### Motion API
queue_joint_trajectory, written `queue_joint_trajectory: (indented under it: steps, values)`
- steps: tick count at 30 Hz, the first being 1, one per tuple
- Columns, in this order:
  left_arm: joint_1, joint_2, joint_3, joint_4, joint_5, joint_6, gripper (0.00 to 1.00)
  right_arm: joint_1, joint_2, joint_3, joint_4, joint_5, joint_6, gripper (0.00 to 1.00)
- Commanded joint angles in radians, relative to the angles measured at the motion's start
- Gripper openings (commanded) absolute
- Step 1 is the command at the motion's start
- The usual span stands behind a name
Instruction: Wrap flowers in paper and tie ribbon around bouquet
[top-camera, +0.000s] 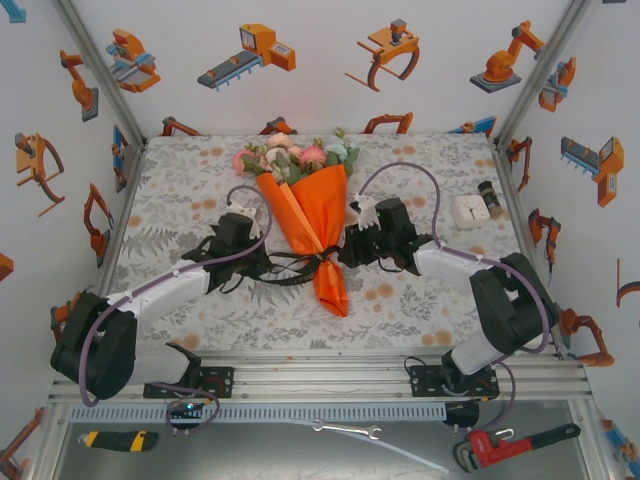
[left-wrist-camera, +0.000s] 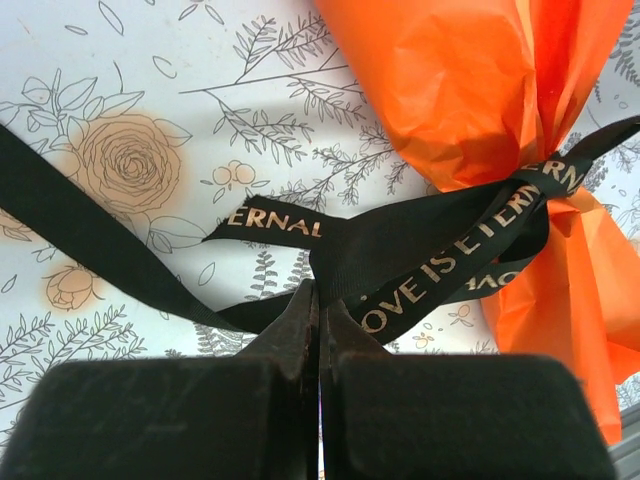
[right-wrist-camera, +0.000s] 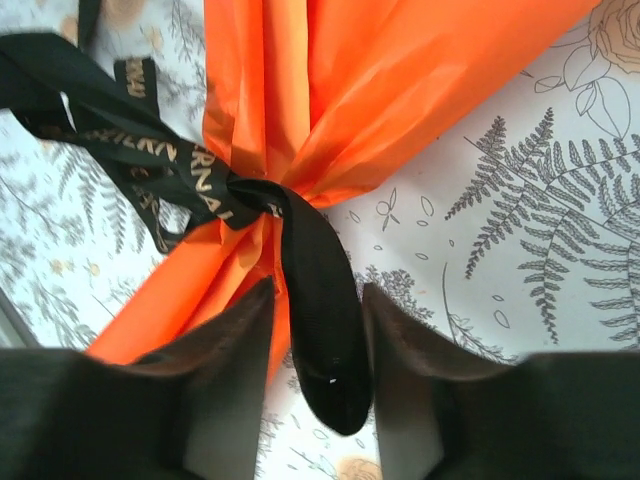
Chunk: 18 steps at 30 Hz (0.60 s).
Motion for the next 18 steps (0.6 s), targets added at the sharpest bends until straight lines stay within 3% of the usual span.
queue_joint_trajectory:
  steps: [1, 6, 10, 18]
  values:
    - [0.005, 0.004, 0.033, -0.002, 0.016, 0.014, 0.00, 0.003, -0.015, 0.024, -0.043, 0.023, -0.037, 0.47]
    - [0.005, 0.006, 0.035, -0.004, 0.015, 0.016, 0.00, 0.003, -0.032, -0.015, -0.054, 0.068, -0.049, 0.49]
    - [0.004, 0.004, 0.033, -0.006, 0.017, 0.018, 0.00, 0.001, -0.060, -0.061, -0.027, 0.111, -0.047, 0.56]
    - [0.004, -0.001, 0.030, -0.008, 0.021, 0.016, 0.00, 0.001, -0.072, -0.123, 0.035, 0.126, -0.154, 0.55]
